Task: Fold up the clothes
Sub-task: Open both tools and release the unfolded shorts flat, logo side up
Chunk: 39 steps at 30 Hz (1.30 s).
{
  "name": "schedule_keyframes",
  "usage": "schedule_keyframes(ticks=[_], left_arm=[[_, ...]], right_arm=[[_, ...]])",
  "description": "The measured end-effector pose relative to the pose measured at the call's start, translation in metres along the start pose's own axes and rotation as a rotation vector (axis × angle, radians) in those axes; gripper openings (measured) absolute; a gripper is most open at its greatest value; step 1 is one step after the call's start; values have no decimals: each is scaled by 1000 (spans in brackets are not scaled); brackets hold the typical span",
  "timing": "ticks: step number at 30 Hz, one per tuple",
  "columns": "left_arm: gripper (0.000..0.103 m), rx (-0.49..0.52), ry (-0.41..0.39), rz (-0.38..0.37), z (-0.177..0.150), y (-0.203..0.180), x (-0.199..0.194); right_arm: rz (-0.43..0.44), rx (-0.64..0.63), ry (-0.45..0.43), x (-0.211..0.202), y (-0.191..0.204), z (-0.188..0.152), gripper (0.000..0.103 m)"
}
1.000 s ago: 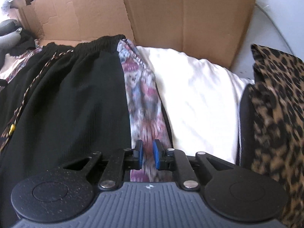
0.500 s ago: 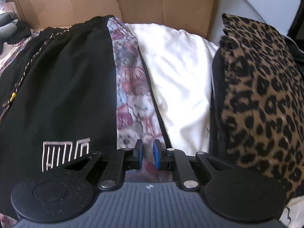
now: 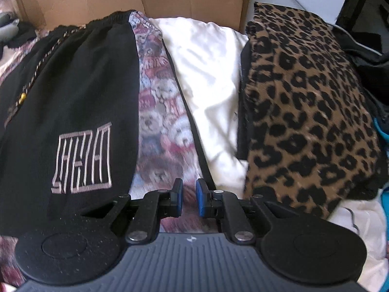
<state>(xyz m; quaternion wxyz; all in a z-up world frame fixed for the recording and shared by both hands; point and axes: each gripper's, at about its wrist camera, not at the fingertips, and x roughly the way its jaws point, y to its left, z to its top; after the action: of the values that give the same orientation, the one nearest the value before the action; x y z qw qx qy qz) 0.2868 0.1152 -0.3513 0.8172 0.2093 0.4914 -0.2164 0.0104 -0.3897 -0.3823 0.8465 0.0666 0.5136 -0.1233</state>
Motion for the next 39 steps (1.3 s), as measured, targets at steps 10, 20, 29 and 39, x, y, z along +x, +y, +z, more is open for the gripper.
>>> schedule_keyframes(ticks=[10,20,29,39], left_arm=[[40,-32,55,40,-34,9,-28],[43,-136,133,88,-69,19,-50],[46,-219,160,121,-77,26,-77],[51,-251,153,146,-72,19,-120]], right_arm=[[-63,56,36,-32,-8,-41,36],[-78,33,69,-29,-6,-68,42],[-45,77,89,-32,-17,-84,4],[-38,138,132,-41,-26,-85,6]])
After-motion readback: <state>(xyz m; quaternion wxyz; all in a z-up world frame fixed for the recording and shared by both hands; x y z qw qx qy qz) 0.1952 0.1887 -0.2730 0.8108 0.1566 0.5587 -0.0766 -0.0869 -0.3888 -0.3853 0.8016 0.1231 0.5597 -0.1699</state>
